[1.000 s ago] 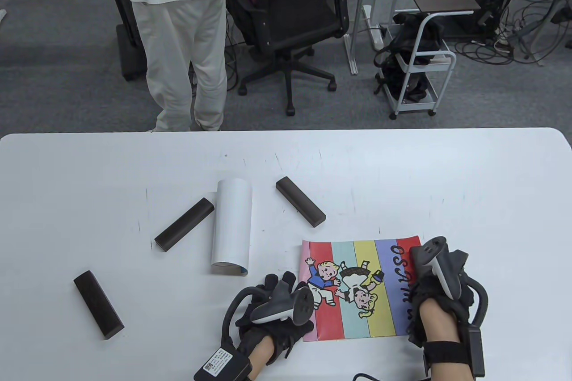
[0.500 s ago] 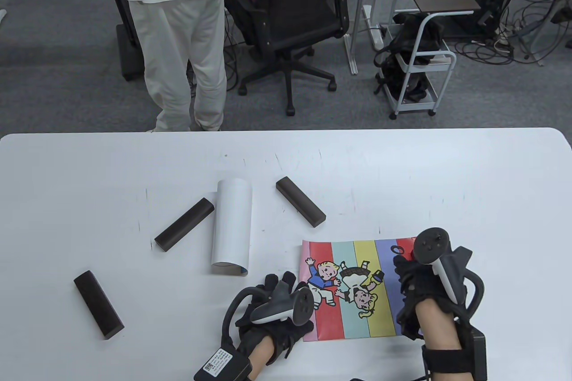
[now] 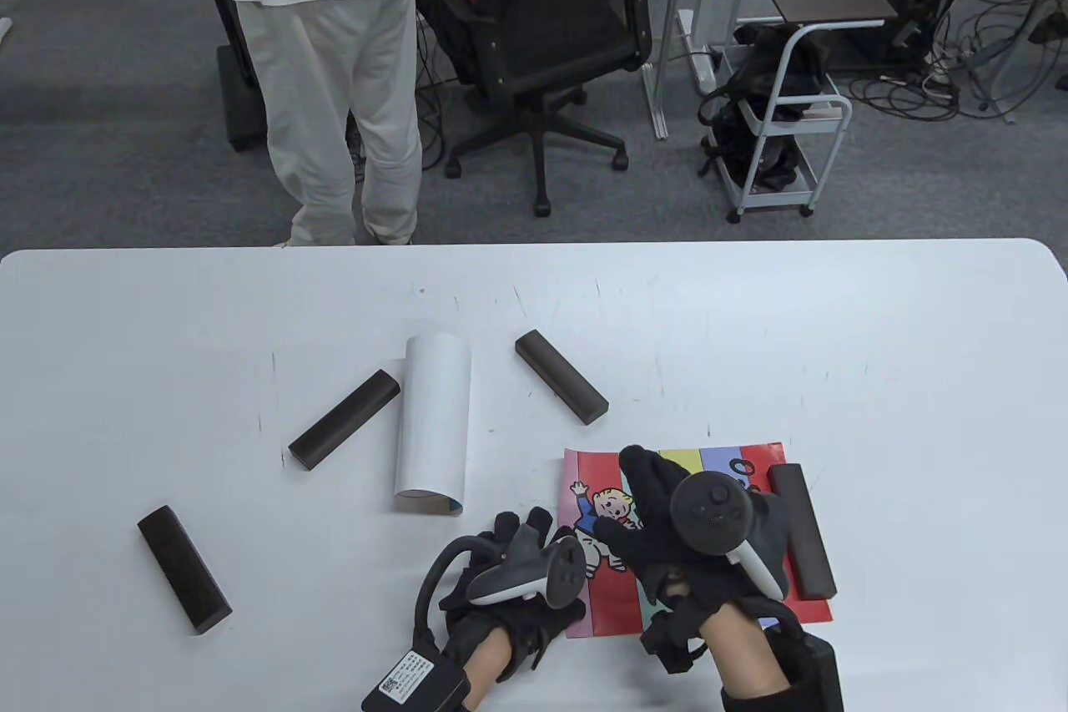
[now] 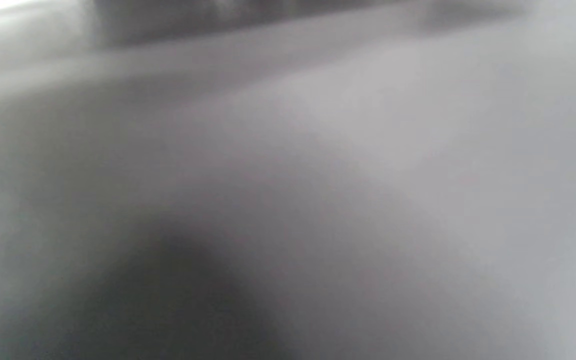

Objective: Unroll posters and secure with paperweights

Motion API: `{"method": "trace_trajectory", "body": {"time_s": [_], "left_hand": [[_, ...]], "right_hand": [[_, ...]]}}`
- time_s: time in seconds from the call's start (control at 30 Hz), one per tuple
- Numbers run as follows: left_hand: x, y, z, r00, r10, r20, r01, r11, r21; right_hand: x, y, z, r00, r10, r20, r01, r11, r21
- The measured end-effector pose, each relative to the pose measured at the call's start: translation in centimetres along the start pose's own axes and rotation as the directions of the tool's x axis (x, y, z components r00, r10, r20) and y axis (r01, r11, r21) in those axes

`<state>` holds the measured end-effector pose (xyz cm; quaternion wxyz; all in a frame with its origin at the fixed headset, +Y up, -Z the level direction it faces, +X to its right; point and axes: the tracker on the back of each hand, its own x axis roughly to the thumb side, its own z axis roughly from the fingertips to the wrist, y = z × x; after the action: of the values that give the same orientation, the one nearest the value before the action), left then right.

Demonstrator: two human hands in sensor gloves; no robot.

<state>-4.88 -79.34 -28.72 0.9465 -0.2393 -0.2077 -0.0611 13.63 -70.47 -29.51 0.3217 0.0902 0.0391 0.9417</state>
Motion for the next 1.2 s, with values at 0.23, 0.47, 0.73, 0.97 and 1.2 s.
{"method": "trace_trajectory", "body": {"time_s": [0.23, 0.47, 0.73, 0.97, 1.2], "left_hand": [[-0.1, 0.1, 0.0, 1.000, -0.009, 0.012, 0.008, 1.000, 0.027], [-0.7, 3.7, 3.4, 0.998, 0.058, 0.032, -0.063, 0.985, 0.161], [-11.1, 8.5, 10.7, 0.927, 0.187, -0.324, -0.046, 0.917, 0.396], [-23.9, 4.9, 14.4, 0.565, 0.444, -0.695, -0.186, 0.890, 0.417], [-29.9, -1.1, 16.0, 0.290, 0.436, -0.852, -0.358, 0.875, 0.326]], "right_hand": [[-1.1, 1.5, 0.3, 1.000, 0.024, -0.013, -0.024, 0.999, 0.045], [-1.6, 0.7, 0.4, 1.000, -0.025, -0.015, 0.026, 0.999, 0.024], [-1.7, 0.3, 0.4, 0.999, -0.044, -0.006, 0.044, 0.999, 0.010], [-1.8, 0.3, 0.4, 0.999, -0.044, -0.010, 0.044, 0.999, 0.007], [-1.9, 0.4, 0.3, 0.999, -0.038, -0.022, 0.038, 0.999, 0.014]]}}
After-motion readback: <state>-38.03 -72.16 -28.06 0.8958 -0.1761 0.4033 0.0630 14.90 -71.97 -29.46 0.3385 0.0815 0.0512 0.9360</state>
